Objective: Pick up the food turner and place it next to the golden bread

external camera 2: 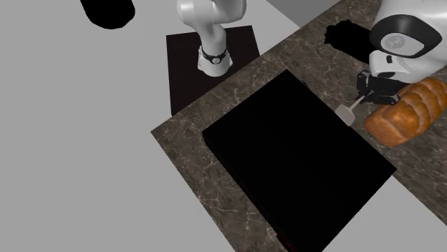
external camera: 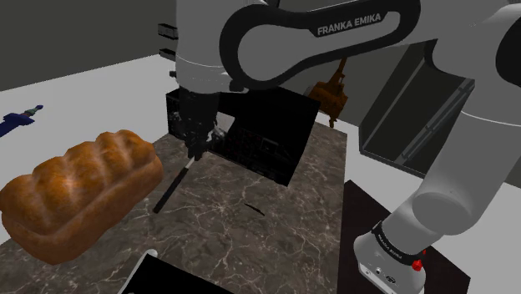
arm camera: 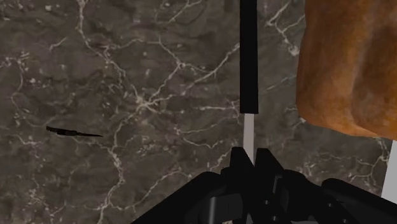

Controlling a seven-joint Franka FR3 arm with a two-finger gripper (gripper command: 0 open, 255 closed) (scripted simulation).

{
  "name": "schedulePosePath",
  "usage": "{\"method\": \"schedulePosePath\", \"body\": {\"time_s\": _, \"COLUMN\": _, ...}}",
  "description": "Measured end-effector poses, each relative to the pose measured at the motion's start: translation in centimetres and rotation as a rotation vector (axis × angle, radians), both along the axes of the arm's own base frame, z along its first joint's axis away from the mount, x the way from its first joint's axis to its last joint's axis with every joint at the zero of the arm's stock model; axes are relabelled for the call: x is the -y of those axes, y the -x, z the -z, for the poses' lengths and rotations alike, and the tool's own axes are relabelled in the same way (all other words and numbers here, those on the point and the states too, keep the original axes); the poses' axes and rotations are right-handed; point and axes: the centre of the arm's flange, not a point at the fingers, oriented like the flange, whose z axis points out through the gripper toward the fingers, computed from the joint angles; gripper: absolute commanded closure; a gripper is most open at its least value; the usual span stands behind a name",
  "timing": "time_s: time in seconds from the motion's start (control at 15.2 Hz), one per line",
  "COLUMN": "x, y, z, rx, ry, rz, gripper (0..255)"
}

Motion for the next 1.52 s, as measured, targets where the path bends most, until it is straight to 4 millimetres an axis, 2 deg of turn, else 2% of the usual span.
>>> {"method": "schedulePosePath", "body": {"time_s": 1.06, "x": -0.5, "y": 0.1, "z": 8.0, "rx": 0.011, "ry": -0.009, "rz": -0.002, "gripper": 255}}
{"method": "schedulePosePath", "body": {"time_s": 1.52, "x": -0.4, "y": 0.0, "z": 8.6, "rx": 0.01, "ry": -0.009, "rz": -0.003, "gripper": 255}}
